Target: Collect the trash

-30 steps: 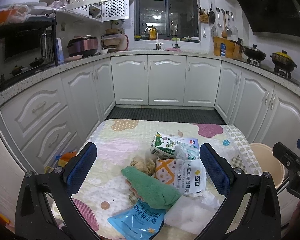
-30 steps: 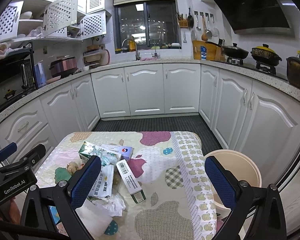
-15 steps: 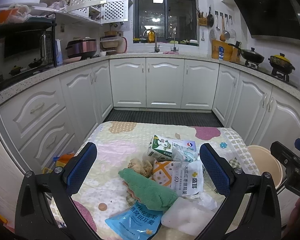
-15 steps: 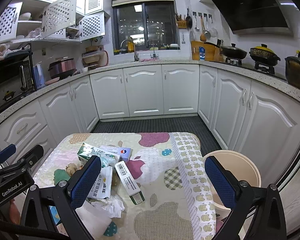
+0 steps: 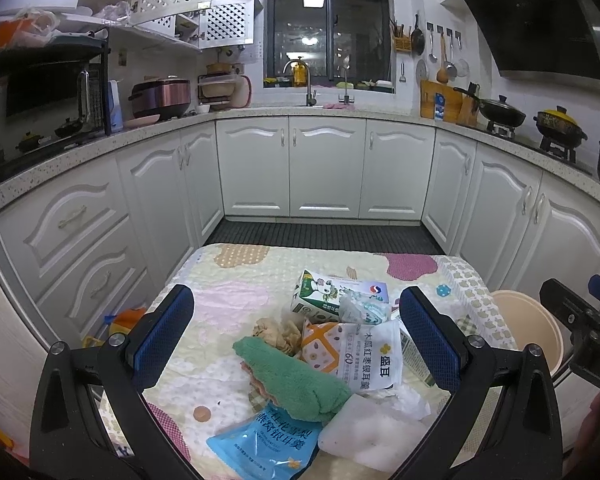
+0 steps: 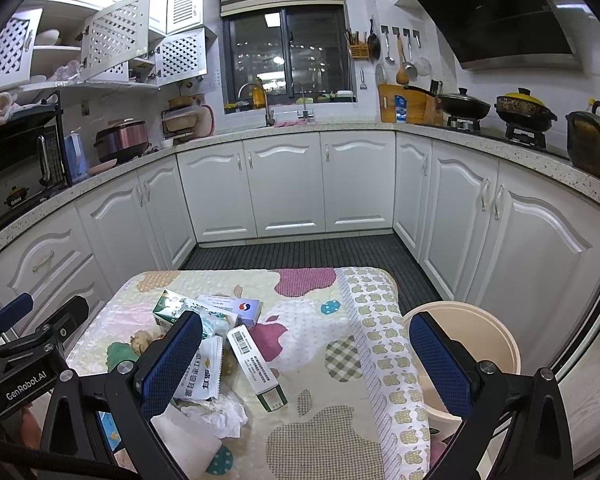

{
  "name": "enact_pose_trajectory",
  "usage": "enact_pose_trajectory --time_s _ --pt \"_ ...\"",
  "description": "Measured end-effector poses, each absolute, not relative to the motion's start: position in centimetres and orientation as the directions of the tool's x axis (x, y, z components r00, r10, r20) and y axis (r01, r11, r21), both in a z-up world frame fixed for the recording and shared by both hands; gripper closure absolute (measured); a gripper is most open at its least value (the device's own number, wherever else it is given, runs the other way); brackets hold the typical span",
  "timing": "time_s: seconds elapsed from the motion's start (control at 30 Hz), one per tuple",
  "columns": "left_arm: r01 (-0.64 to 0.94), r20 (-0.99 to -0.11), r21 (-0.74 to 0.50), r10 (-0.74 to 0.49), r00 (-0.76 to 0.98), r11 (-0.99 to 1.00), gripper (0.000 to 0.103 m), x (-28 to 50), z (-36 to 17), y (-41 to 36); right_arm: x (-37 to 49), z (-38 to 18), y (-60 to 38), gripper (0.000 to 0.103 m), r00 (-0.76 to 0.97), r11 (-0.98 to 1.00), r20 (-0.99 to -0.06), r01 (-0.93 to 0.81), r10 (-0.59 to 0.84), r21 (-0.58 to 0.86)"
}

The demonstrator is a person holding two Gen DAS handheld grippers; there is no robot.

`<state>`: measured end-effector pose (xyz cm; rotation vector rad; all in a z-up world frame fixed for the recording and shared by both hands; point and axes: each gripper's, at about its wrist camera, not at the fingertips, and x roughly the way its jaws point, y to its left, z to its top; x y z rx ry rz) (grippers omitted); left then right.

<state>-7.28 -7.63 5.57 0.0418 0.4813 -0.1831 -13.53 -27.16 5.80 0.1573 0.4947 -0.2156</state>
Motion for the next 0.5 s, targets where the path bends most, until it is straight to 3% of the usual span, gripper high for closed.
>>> enact_pose_trajectory --time_s 0.5 --pt "0.186 -0.455 -0.005 -0.168 0.875 0.982 0.001 -7.35 5.49 -7.73 -13.64 6.03 -27.27 0.000 0.863 0.965 -0.475 0.244 -0.170 0.097"
